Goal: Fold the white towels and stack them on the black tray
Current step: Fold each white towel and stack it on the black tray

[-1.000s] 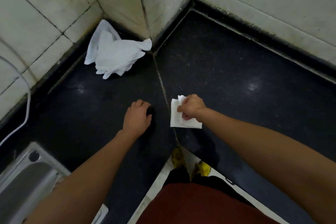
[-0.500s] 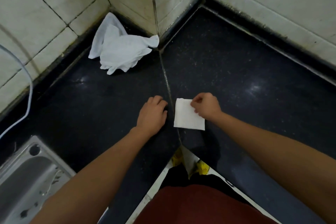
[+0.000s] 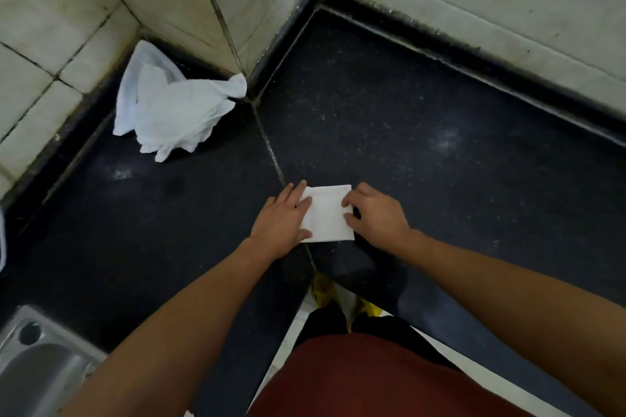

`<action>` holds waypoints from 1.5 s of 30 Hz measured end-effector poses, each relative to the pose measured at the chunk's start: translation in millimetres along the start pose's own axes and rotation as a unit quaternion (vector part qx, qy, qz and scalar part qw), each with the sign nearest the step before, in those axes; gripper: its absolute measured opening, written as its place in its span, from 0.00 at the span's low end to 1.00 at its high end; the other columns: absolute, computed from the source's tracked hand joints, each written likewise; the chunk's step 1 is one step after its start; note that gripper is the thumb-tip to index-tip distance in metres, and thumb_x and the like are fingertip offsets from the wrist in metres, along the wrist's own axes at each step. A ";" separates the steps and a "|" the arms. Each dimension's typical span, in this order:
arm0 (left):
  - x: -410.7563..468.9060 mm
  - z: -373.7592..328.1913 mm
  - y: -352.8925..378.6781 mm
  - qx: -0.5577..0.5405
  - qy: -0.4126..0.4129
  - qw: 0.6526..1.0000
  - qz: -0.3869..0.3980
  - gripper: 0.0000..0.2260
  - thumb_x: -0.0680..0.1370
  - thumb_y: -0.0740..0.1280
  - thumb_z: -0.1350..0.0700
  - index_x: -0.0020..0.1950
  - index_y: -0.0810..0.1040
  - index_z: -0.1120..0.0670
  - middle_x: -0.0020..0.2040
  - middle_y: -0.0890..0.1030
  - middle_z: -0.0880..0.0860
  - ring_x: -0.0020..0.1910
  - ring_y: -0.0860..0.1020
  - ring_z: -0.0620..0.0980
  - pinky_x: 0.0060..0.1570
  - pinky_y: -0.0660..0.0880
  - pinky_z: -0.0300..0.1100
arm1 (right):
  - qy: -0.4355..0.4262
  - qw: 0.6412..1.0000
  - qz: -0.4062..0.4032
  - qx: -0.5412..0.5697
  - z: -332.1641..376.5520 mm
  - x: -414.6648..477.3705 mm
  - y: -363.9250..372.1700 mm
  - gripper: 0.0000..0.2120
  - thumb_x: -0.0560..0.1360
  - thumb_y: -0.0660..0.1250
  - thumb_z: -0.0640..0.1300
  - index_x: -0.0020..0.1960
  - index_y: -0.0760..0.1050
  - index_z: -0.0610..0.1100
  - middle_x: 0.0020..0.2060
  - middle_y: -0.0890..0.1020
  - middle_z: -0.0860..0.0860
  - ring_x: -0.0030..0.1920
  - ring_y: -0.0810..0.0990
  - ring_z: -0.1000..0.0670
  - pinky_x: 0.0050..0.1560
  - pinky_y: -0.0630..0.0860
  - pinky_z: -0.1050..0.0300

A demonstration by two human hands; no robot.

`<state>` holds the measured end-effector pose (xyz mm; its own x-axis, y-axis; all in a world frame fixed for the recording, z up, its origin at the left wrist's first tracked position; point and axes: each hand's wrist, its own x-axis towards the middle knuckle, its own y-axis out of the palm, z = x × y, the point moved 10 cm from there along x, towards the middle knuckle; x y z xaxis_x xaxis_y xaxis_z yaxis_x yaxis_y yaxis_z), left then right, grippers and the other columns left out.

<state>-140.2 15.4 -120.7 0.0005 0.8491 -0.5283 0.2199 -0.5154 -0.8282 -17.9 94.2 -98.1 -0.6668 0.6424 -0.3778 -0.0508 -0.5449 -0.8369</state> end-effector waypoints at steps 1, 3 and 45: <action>0.5 0.0 -0.2 -0.002 0.000 1.000 -0.001 0.33 0.78 0.65 0.44 0.78 0.55 0.52 0.79 0.43 0.52 0.78 0.47 0.53 0.73 0.55 0.52 | -0.026 1.000 0.006 -0.006 6.1 -7.8 5.0 0.11 0.77 0.65 0.48 0.57 0.77 0.47 0.54 0.76 0.49 0.51 0.77 0.48 0.47 0.74 0.54; -0.3 0.5 0.1 -0.001 0.002 1.000 -0.003 0.33 0.78 0.64 0.43 0.78 0.54 0.51 0.79 0.43 0.52 0.78 0.47 0.53 0.73 0.55 0.52 | -0.048 0.998 0.044 -0.016 10.1 -21.8 23.0 0.09 0.77 0.64 0.48 0.53 0.78 0.46 0.51 0.78 0.49 0.50 0.78 0.47 0.45 0.74 0.53; -62.5 -278.9 -77.5 0.033 0.324 0.905 -0.274 0.13 0.75 0.54 0.52 0.43 0.76 0.56 0.36 0.78 0.51 0.34 0.76 0.53 0.33 0.72 0.44 | 0.172 0.955 -0.230 0.071 -132.5 -270.9 -84.3 0.10 0.72 0.70 0.47 0.53 0.79 0.49 0.48 0.77 0.51 0.47 0.79 0.47 0.44 0.74 0.54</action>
<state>114.8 34.6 28.7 0.4861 0.8576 0.1683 0.3014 0.0162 -0.9534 265.5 37.5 22.3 -0.2677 0.9571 -0.1113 -0.3964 -0.2146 -0.8926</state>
